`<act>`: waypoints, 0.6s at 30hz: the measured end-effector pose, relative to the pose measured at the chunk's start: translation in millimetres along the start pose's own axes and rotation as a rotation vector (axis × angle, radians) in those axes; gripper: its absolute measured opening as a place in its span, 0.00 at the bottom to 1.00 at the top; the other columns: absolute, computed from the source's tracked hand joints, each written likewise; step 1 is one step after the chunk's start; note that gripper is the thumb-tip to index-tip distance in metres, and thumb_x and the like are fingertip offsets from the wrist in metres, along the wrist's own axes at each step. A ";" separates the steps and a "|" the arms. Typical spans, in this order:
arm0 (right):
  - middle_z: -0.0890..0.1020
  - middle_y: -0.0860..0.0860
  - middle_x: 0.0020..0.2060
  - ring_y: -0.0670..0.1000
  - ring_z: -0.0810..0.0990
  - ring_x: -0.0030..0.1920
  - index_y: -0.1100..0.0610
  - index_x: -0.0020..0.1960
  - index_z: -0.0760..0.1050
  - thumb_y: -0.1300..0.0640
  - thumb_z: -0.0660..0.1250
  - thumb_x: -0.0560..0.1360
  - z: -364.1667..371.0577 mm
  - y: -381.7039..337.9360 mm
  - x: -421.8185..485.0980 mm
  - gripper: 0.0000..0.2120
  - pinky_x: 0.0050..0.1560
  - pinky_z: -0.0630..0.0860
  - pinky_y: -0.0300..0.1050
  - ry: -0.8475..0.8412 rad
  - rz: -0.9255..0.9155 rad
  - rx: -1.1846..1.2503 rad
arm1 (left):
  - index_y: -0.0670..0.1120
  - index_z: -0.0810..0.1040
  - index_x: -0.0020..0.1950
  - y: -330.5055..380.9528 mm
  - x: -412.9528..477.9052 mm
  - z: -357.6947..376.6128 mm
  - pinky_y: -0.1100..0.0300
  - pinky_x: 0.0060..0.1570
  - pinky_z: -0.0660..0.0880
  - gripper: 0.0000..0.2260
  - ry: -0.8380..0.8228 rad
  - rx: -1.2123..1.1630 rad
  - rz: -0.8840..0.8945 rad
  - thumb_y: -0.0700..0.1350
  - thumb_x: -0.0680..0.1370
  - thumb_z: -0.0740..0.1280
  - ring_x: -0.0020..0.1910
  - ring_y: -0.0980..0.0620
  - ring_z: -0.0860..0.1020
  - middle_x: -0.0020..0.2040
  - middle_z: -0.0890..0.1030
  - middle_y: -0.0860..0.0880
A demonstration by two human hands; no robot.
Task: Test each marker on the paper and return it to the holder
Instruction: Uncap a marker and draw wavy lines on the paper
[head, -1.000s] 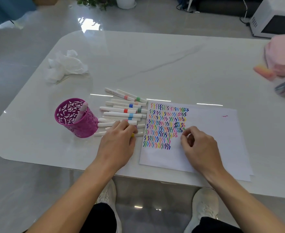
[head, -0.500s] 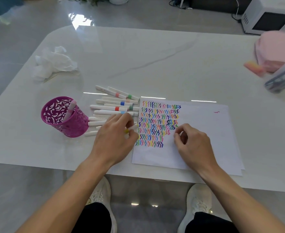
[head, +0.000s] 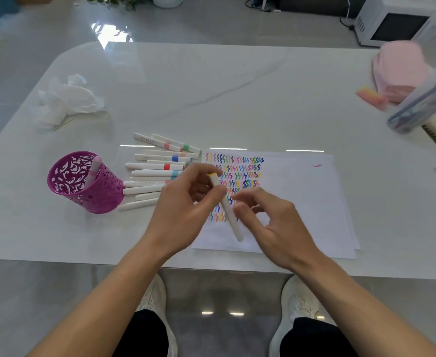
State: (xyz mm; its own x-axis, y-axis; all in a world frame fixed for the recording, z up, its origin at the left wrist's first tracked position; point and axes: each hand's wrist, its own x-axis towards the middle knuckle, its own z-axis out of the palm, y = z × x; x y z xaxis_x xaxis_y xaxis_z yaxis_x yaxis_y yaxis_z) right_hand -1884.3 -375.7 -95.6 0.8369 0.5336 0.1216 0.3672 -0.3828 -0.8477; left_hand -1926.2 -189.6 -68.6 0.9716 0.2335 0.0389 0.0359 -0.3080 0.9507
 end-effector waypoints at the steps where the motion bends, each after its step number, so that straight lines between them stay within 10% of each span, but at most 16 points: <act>1: 0.84 0.41 0.45 0.43 0.84 0.47 0.45 0.57 0.77 0.33 0.64 0.77 1.1 -0.8 -1.0 0.18 0.50 0.78 0.37 -0.047 0.026 0.016 | 0.45 0.78 0.56 0.7 0.4 3.6 0.54 0.44 0.82 0.08 -0.017 -0.061 -0.050 0.41 0.78 0.71 0.41 0.48 0.83 0.42 0.83 0.48; 9: 0.82 0.41 0.35 0.45 0.79 0.34 0.49 0.53 0.79 0.43 0.71 0.78 -12.7 15.2 4.5 0.10 0.37 0.77 0.42 -0.038 0.039 -0.232 | 0.41 0.77 0.51 -6.3 5.3 18.7 0.57 0.41 0.83 0.08 -0.156 -0.088 -0.323 0.45 0.80 0.69 0.38 0.46 0.84 0.40 0.86 0.45; 18: 0.81 0.44 0.46 0.45 0.76 0.42 0.49 0.57 0.78 0.48 0.68 0.80 -21.0 32.8 -0.2 0.08 0.45 0.79 0.47 -0.075 0.016 -0.456 | 0.59 0.76 0.53 -18.4 10.2 34.8 0.71 0.39 0.72 0.06 -0.407 0.482 -0.091 0.49 0.83 0.62 0.40 0.62 0.78 0.42 0.81 0.59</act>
State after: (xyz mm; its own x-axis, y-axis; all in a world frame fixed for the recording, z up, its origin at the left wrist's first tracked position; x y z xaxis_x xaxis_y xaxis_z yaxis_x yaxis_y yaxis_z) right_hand -1864.0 -404.1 -112.5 0.8184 0.5717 0.0586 0.5096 -0.6748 -0.5338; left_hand -1908.8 -213.6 -96.4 0.9674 -0.0619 -0.2457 0.1317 -0.7058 0.6960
